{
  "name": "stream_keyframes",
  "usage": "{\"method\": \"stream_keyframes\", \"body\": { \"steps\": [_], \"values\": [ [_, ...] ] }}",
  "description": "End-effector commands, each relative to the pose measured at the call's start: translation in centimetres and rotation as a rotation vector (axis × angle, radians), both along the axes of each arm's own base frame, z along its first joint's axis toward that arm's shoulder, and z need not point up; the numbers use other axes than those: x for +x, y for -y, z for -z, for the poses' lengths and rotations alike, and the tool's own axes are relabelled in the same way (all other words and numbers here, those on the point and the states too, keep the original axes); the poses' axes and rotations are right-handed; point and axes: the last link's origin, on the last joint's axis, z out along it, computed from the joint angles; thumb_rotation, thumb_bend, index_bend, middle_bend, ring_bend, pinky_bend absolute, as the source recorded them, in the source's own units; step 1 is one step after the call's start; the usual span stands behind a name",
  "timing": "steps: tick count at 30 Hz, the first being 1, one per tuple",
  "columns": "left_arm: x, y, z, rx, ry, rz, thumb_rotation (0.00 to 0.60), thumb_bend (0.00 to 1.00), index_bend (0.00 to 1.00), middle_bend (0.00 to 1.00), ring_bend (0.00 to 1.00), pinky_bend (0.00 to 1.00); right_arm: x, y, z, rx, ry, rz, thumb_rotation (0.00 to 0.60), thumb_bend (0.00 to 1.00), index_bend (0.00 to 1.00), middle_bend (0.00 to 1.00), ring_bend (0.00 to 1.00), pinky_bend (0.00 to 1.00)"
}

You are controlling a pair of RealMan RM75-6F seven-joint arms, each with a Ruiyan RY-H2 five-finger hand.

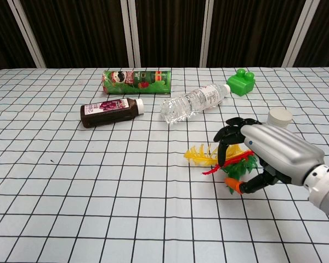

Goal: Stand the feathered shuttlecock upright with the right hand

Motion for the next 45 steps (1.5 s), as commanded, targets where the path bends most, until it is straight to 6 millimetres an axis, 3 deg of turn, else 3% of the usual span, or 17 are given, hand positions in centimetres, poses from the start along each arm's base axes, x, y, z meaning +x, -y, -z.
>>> {"method": "stream_keyframes", "body": {
  "steps": [1,19,26,31,41,45],
  "values": [
    [0.0,0.0,0.0,-0.001,0.000,0.000,0.600,0.00,0.00,0.00,0.00,0.00,0.2,0.0,0.3,-0.001,0.000,-0.005,0.600,0.37,0.52,0.24,0.00,0.00],
    [0.0,0.0,0.0,-0.004,0.005,-0.003,0.600,0.00,0.00,0.00,0.00,0.00,1.5,0.4,1.6,0.001,0.022,0.012,0.600,0.37,0.53,0.25,0.00,0.00],
    [0.0,-0.1,0.0,-0.004,0.008,-0.003,0.600,0.00,0.00,0.00,0.00,0.00,1.7,0.6,1.9,0.002,0.033,0.026,0.600,0.50,0.58,0.25,0.00,0.00],
    [0.0,-0.1,0.0,-0.006,0.009,-0.004,0.600,0.00,0.00,0.00,0.00,0.00,1.8,0.5,1.6,0.002,0.045,0.023,0.600,0.53,0.61,0.25,0.00,0.00],
    [0.0,0.0,0.0,-0.009,0.006,-0.006,0.600,0.00,0.00,0.00,0.00,0.00,2.5,0.8,-0.9,-0.040,0.059,-0.007,0.600,0.53,0.61,0.25,0.00,0.00],
    [0.0,0.0,0.0,-0.008,0.004,-0.006,0.600,0.00,0.00,0.00,0.00,0.00,2.9,1.6,-3.5,-0.097,0.062,-0.021,0.600,0.53,0.61,0.25,0.00,0.00]
  ]
}}
